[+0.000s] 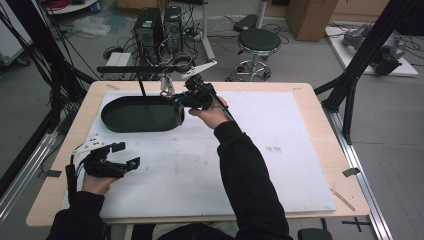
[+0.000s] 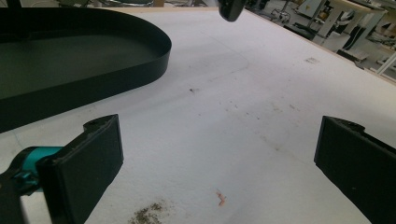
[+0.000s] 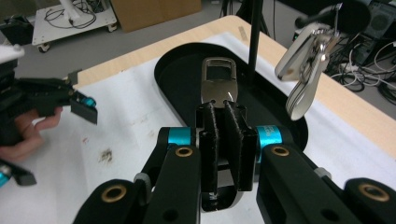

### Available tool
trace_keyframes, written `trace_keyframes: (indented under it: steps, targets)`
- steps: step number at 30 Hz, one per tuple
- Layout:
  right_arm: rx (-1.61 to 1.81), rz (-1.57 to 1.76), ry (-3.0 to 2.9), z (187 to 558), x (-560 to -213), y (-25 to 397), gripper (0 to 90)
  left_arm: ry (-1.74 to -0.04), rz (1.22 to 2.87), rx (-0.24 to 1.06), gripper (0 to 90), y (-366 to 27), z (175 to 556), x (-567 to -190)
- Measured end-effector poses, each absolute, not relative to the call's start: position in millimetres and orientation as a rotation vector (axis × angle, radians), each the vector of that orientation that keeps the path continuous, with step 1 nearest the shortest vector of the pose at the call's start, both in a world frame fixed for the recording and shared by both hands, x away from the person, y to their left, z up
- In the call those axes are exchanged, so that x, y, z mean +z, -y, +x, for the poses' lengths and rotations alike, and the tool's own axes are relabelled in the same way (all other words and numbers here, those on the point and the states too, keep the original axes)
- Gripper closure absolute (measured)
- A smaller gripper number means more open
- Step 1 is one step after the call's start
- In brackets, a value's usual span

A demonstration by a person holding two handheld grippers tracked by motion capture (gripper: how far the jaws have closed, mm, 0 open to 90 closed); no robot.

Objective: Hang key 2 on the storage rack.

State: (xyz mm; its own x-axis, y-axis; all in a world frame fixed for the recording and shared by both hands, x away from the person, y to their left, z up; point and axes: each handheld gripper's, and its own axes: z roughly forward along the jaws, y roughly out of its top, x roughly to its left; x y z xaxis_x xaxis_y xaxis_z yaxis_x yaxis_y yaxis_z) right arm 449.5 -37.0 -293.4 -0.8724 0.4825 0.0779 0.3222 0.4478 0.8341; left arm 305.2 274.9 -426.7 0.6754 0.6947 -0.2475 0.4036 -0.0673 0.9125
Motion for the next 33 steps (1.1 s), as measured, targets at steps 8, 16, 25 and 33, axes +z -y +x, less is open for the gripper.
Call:
trace_keyframes:
  steps: [8,16,25,33]
  targets:
    - [1.384,0.67,-2.52,456,-281,22,84.3,-0.898,1.688,0.299,1.7,-276,305,-427]
    - [1.375,0.672,-2.508,464,-278,8,84.3,-0.901,1.685,0.299,1.7,-275,305,-426]
    - [1.328,0.707,-2.413,479,-266,-17,84.4,-0.896,1.702,0.308,1.7,-274,305,-426]
    - [1.273,0.676,-2.431,491,-262,-45,84.3,-0.902,1.697,0.309,1.7,-275,304,-426]
